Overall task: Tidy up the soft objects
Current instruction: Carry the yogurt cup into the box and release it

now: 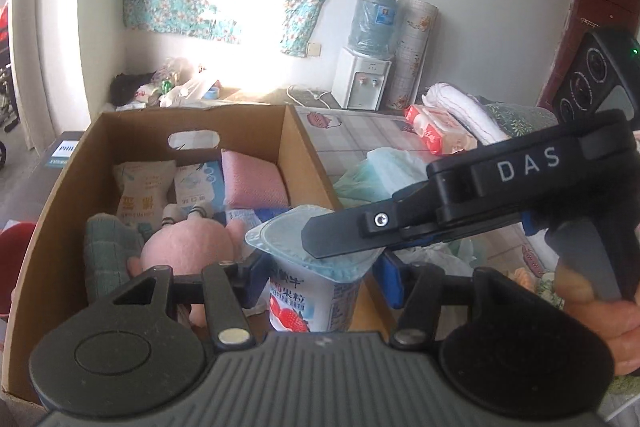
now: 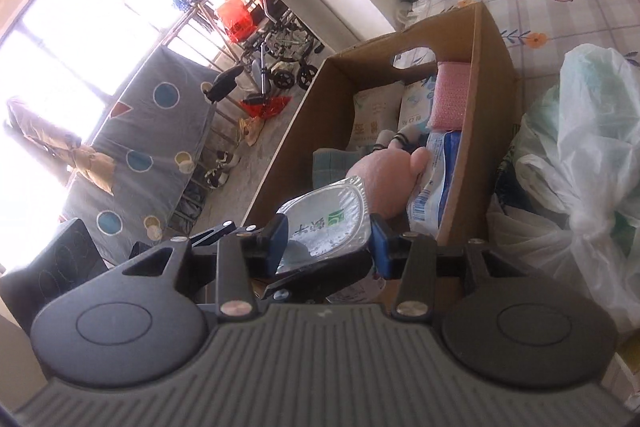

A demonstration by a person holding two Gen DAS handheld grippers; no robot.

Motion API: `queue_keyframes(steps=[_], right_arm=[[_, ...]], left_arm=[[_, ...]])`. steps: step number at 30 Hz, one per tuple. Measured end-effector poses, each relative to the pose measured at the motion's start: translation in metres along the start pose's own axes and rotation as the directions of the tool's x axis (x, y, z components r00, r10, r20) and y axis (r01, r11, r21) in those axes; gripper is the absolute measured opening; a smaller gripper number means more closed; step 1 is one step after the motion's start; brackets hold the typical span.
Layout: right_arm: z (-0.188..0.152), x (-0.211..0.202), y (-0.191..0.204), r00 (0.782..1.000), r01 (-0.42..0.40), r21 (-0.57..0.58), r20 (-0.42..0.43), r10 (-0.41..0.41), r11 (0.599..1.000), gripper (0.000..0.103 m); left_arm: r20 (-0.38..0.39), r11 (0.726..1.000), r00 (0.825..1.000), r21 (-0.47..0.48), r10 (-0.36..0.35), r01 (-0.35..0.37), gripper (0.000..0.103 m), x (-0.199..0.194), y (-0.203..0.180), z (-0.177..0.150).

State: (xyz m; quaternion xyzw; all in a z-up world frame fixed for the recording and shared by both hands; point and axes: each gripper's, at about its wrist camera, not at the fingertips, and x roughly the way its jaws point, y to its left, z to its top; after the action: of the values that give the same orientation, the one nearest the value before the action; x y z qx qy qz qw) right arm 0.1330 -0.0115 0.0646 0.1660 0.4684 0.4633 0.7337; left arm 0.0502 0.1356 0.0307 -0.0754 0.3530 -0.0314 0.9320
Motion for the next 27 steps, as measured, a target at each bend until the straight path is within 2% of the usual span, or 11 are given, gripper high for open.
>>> queue_keyframes(steps=[2, 5, 10, 16, 20, 24, 27], right_arm=[[0.006, 0.023, 0.004, 0.997, 0.029, -0.017, -0.073, -0.030, 0.999, 0.043], [0.003, 0.046, 0.008, 0.983, 0.093, -0.048, -0.157, -0.099, 0.995, 0.043], [-0.003, 0.060, 0.007, 0.957, 0.169, -0.108, -0.220, -0.189, 0.980, 0.043], [-0.001, 0.062, 0.010, 0.942, 0.210, -0.180, -0.225, -0.248, 0.961, 0.042], [0.000, 0.059, 0.014, 0.942, 0.221, -0.218, -0.203, -0.266, 0.951, 0.044], [0.002, 0.059, 0.010, 0.943, 0.228, -0.207, -0.198, -0.269, 0.951, 0.044], [0.004, 0.052, 0.006, 0.952, 0.217, -0.176, -0.179, -0.248, 0.960, 0.044]], left_arm=[[-0.056, 0.999, 0.998, -0.051, -0.017, 0.014, 0.056, 0.010, 0.015, -0.005], [-0.101, 0.993, 0.993, -0.113, -0.053, 0.041, 0.055, 0.016, 0.030, -0.019], [-0.157, 0.979, 0.981, -0.183, -0.115, 0.086, 0.055, 0.031, 0.040, -0.032], [-0.212, 0.963, 0.964, -0.249, -0.162, 0.107, 0.057, 0.049, 0.052, -0.042], [-0.206, 0.943, 0.955, -0.298, -0.215, 0.148, 0.060, 0.050, 0.057, -0.046], [-0.211, 0.943, 0.956, -0.306, -0.201, 0.131, 0.060, 0.050, 0.059, -0.045], [-0.200, 0.945, 0.964, -0.308, -0.176, 0.109, 0.060, 0.049, 0.061, -0.042]])
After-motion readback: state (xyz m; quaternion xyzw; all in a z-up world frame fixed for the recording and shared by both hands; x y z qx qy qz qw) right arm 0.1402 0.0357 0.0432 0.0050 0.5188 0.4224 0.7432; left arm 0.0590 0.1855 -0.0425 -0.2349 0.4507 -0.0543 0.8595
